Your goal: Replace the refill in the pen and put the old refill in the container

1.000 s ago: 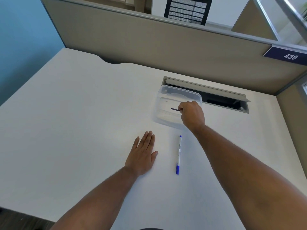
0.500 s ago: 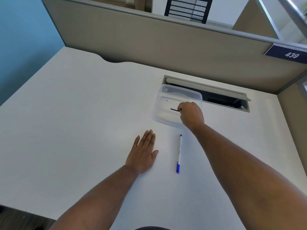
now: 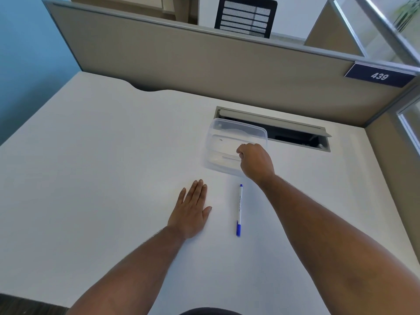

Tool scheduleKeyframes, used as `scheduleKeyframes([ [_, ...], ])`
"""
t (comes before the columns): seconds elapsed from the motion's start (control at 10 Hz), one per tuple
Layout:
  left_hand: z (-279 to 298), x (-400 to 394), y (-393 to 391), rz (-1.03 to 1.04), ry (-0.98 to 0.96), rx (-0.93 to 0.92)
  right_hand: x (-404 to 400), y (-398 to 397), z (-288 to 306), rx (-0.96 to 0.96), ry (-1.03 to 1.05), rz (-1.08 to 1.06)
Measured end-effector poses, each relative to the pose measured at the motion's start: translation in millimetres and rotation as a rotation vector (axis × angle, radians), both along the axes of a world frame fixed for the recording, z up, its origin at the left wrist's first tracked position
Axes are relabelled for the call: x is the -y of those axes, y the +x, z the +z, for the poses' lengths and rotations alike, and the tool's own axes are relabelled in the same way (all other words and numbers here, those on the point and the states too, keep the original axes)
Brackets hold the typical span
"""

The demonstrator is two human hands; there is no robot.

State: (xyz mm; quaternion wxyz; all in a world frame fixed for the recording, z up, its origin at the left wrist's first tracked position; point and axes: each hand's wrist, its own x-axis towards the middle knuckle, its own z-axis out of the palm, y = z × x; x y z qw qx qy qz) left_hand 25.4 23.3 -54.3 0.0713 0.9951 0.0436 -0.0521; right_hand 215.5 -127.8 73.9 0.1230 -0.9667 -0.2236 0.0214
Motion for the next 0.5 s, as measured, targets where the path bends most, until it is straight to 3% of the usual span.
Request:
scheduleKeyframes([
  [0.3, 13, -1, 7, 0.001, -0.055, -0.061, 27, -51, -10, 0.166, 0.054, 0.017],
  [0.5, 37, 4, 16, -0.022, -0.03, 0.033, 43, -84, -26, 0.195, 0.05, -0.02],
])
